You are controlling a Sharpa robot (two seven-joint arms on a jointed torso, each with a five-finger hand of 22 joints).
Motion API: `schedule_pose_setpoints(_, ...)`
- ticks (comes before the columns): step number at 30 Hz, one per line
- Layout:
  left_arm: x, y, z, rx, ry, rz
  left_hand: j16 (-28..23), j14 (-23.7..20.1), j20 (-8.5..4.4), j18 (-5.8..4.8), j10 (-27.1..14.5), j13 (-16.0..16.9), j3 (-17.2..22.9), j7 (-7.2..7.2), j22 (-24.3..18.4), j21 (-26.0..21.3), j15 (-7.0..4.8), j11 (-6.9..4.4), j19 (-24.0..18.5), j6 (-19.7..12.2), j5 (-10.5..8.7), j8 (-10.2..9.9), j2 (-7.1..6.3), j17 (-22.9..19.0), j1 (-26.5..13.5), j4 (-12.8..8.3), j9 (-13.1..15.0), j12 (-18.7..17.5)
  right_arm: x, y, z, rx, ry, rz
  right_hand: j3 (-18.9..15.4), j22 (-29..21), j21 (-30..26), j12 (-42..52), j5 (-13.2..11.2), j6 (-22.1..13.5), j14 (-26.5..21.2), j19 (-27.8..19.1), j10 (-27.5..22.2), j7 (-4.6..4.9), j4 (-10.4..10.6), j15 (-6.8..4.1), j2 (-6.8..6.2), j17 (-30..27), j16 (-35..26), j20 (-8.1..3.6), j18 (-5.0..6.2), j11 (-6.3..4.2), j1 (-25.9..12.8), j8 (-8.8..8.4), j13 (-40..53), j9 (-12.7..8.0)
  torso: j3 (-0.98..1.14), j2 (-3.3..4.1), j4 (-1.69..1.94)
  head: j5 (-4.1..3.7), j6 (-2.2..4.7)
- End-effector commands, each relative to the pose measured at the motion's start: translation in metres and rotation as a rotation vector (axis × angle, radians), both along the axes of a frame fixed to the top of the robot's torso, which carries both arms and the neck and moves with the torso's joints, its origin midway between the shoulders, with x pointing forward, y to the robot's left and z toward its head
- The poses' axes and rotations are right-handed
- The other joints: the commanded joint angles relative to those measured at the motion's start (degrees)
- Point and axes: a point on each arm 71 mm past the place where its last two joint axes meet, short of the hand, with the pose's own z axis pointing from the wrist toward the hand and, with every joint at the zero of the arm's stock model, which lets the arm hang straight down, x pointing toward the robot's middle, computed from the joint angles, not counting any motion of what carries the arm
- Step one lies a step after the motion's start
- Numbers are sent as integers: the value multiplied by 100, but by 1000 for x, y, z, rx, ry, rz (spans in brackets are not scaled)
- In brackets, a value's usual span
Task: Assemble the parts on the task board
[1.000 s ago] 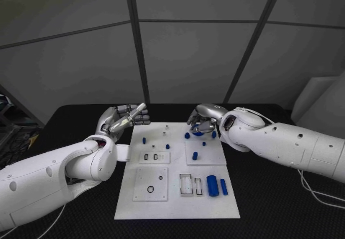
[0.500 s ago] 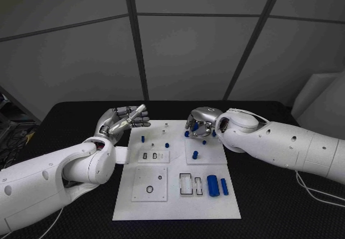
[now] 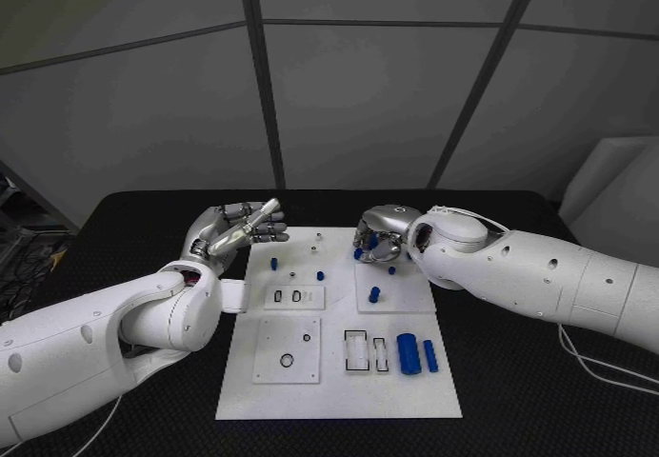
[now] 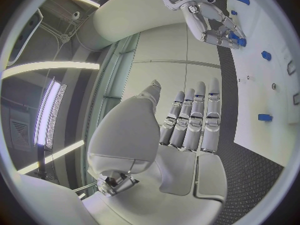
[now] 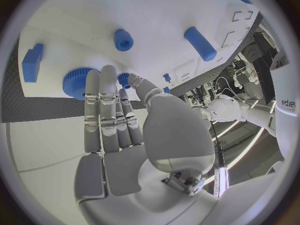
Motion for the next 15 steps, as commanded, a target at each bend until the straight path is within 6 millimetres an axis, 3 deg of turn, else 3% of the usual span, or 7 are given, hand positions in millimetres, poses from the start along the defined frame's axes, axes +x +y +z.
schedule_pose_setpoints(1, 0, -2, 2, -6, -9, -14, -33, 43, -7, 25, 29, -9, 0, 4, 9, 35, 5, 24, 49, 40, 8, -26, 42, 8, 2, -44, -9, -30, 1, 1, 0, -14, 4, 3, 23, 22, 52, -4, -13, 9, 195, -53, 24, -15, 49, 0, 31, 39, 61, 5, 69, -17, 22, -9, 7, 7, 5, 15, -9, 0, -10)
schedule_pose_setpoints(8, 1, -1, 1, -6, -9, -13, -39, 47, -8, 24, 27, -9, -3, 4, 9, 36, 5, 25, 54, 40, 7, -32, 40, 9, 4, -51, -10, -38, 2, 2, -1, -19, 12, 2, 172, 151, 258, -4, -59, 92, 221, -39, 85, -26, 149, -15, 43, 231, 353, -5, 71, -27, 64, 3, 2, 12, 6, 26, -5, -5, -24)
schedule_pose_setpoints(11, 1, -1, 1, -5, -9, -13, -45, 49, -9, 23, 24, -10, -8, 6, 8, 37, 5, 26, 57, 39, 7, -38, 38, 10, 4, -56, -12, -47, 3, 3, -1, -21, 14, 2, 309, 244, 405, -4, -202, 148, 234, -30, 141, -38, 208, -30, 52, 370, 587, -17, 72, -40, 102, 6, 2, 12, 7, 33, -3, -11, -27)
schedule_pose_setpoints(15, 1, -1, 1, -5, -9, -12, -54, 50, -9, 22, 18, -11, -13, 10, 7, 37, 6, 29, 60, 37, 7, -46, 37, 11, 3, -64, -14, -60, 3, 3, -1, -22, 16, 1, 537, 810, 872, 4, -387, 242, 278, 193, 229, -57, 250, -50, 98, 971, 1253, -35, -3, -66, 188, 25, 6, 20, 1, 35, 3, -31, -42)
